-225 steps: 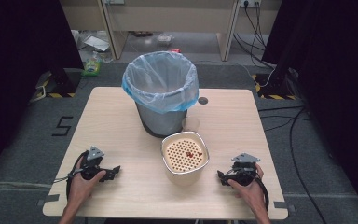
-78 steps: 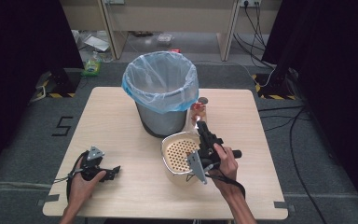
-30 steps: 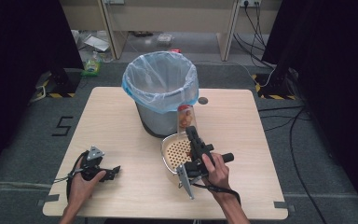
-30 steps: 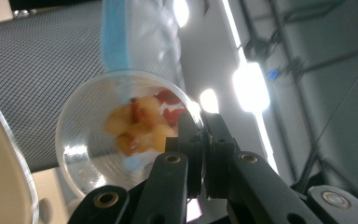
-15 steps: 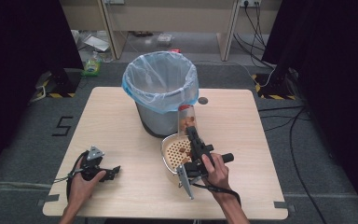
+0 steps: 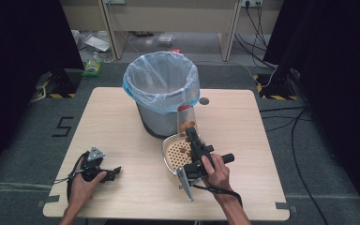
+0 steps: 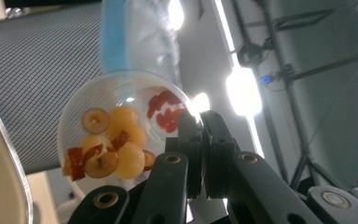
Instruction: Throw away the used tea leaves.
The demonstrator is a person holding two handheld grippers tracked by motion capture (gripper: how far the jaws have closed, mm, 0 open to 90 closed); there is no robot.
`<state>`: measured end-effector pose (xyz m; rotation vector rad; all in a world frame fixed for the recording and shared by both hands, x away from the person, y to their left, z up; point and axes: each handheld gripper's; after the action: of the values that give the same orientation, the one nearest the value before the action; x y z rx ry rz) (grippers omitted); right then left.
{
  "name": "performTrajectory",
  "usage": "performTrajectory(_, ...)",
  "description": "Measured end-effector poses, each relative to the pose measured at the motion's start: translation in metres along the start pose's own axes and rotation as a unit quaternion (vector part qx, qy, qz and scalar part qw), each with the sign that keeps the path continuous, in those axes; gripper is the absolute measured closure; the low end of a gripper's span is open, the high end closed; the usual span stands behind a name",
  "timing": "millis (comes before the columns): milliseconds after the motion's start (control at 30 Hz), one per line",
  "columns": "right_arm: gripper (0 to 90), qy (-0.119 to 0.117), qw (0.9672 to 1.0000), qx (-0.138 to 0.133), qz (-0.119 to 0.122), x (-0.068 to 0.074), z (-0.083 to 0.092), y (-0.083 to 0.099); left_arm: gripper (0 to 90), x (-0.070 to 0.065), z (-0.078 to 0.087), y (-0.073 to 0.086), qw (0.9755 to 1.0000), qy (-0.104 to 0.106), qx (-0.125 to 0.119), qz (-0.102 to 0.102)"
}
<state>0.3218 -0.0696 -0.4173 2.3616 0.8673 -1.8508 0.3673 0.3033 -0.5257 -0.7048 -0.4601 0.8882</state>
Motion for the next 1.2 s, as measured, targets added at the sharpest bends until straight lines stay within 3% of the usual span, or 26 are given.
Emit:
performTrajectory(33,87.7,0.005,0.9996,-0.016,0.021,-0.003,0.000,-0.004,0.0,0.000,0.000,0.000,1.0000,0.000,0.000,0.000)
performTrajectory(67,87.7,0.003,0.9999,-0.010,0.009,-0.001,-0.001,-0.002,0.0,0.000,0.000,0.000,1.0000,0.000,0.000,0.000)
performTrajectory(200,87.7,0.001,0.9999,-0.008,0.011,0.002,0.000,-0.003,0.0,0.000,0.000,0.000,1.0000,0.000,0.000,0.000)
performTrajectory(333,87.7,0.015,0.9998,-0.009,0.007,-0.004,-0.002,-0.004,0.0,0.000,0.000,0.000,1.0000,0.000,0.000,0.000)
performTrajectory(400,87.6,0.011,0.9998,-0.006,0.014,-0.005,-0.003,-0.004,0.0,0.000,0.000,0.000,1.0000,0.000,0.000,0.000)
performTrajectory(533,87.6,0.002,0.9998,0.016,-0.013,-0.009,-0.006,0.002,0.0,0.000,0.000,0.000,1.0000,0.000,0.000,0.001)
performTrajectory(600,87.6,-0.004,0.9984,0.030,-0.049,-0.015,-0.008,0.005,0.0,0.000,0.000,0.000,1.0000,0.000,0.000,-0.001)
performTrajectory(633,87.6,-0.004,0.9984,0.030,-0.049,-0.015,-0.008,0.005,0.0,0.000,0.000,0.000,1.0000,0.000,0.000,0.000)
performTrajectory(667,87.5,-0.012,0.9940,0.046,-0.099,-0.023,-0.011,0.009,0.0,0.000,0.000,0.000,1.0000,0.000,0.000,-0.001)
performTrajectory(700,87.5,-0.016,0.9906,0.054,-0.125,-0.028,-0.012,0.012,0.0,0.000,0.000,0.000,1.0000,0.000,0.000,0.000)
performTrajectory(733,87.5,-0.016,0.9906,0.054,-0.125,-0.028,-0.012,0.012,0.0,0.000,0.000,0.000,1.0000,0.000,0.000,0.000)
performTrajectory(767,87.5,-0.024,0.9820,0.064,-0.176,-0.038,-0.014,0.020,0.0,0.000,0.000,0.000,1.0000,0.000,0.000,0.000)
performTrajectory(833,87.5,-0.025,0.9751,0.072,-0.208,-0.045,-0.015,0.025,0.0,0.000,0.000,0.000,1.0000,0.000,0.001,0.000)
performTrajectory(967,87.4,-0.036,0.9572,0.096,-0.271,-0.057,-0.020,0.040,0.0,0.000,0.000,0.000,1.0000,0.000,0.000,0.000)
performTrajectory(1133,87.4,-0.050,0.9384,0.121,-0.320,-0.067,-0.030,0.058,0.0,0.000,0.000,0.000,1.0000,0.000,0.000,0.000)
performTrajectory(1200,87.4,-0.058,0.9288,0.131,-0.342,-0.071,-0.036,0.064,0.0,0.000,0.000,0.000,1.0000,0.000,0.001,0.000)
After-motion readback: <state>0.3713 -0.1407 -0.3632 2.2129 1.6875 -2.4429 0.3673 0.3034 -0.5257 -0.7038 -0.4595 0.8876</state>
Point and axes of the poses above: each handheld gripper's, and its own axes: z roughly backward along the jaws, y roughly out of its underside, x roughly to its left, and after that the axes turned 8 degrees about -z, right-handed
